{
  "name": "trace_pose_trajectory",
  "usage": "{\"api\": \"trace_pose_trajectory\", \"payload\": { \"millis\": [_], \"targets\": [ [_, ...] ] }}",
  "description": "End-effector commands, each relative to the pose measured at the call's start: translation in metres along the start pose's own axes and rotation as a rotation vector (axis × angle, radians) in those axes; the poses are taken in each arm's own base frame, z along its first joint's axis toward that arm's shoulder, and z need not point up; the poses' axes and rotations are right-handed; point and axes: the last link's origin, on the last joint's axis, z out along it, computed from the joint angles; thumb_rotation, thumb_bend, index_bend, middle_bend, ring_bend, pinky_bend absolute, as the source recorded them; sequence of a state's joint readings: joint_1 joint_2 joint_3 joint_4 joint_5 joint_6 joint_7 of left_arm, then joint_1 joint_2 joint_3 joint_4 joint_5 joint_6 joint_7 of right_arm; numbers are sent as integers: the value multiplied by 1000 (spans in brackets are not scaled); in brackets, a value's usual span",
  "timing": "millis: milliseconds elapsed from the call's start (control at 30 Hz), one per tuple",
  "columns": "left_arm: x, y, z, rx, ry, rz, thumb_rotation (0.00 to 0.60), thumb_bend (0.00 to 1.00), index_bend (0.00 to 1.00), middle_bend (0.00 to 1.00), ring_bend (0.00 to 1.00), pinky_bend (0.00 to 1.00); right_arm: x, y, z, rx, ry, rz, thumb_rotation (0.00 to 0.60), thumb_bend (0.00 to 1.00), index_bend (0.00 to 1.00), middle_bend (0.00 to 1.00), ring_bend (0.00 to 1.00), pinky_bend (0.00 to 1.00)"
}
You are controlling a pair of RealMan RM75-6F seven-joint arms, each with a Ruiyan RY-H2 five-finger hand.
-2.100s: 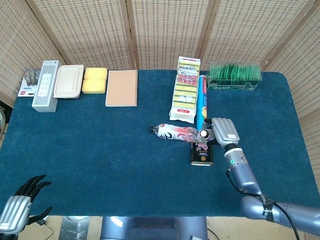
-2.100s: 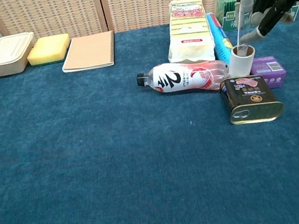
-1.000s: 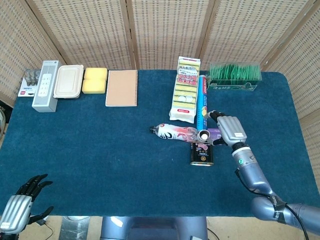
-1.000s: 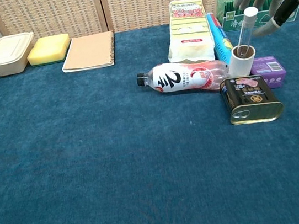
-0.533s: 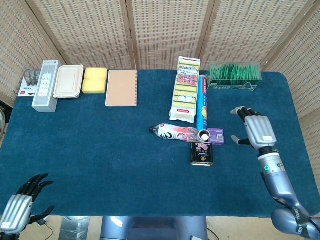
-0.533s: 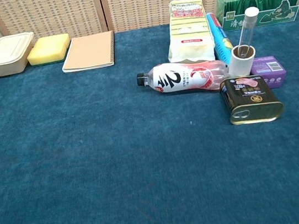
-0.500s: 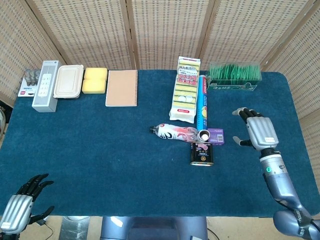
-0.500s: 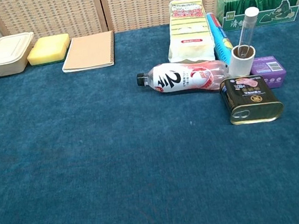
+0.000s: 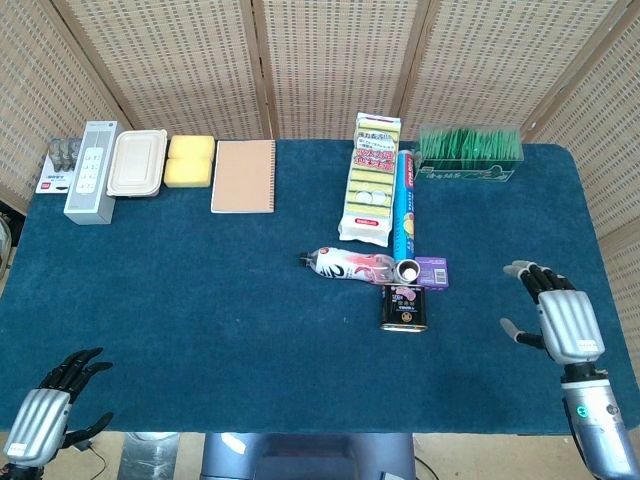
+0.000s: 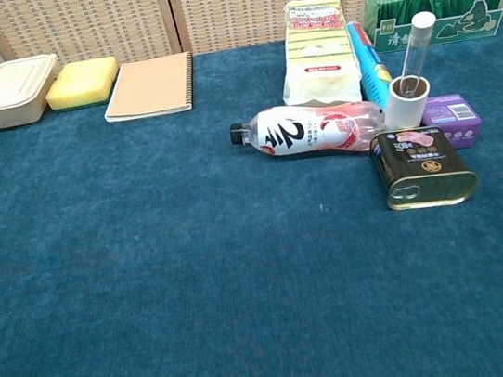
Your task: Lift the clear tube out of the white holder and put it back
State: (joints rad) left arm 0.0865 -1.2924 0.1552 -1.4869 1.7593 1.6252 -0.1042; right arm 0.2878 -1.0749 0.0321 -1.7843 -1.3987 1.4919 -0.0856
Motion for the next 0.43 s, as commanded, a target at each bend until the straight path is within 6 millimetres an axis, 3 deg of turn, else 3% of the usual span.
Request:
{"api": "trace_pose_trajectory", "payload": {
  "millis": [33, 267, 433],
  "targets": [
    [1, 0, 0, -4, 12, -8, 600, 180, 234, 146, 119, 226, 0, 3, -41, 9, 58, -4, 600, 251, 234, 234, 250, 320],
    [1, -1, -4, 13, 13, -29, 600, 181, 235, 146, 120, 226, -5, 14, -82, 0, 57, 3, 600, 251, 235, 237, 246, 315],
    [1, -1, -8, 29, 41, -56, 600, 180, 235, 146, 120, 226, -10, 22, -89, -2, 62, -2, 600, 251, 234, 238, 246, 315]
  ]
}}
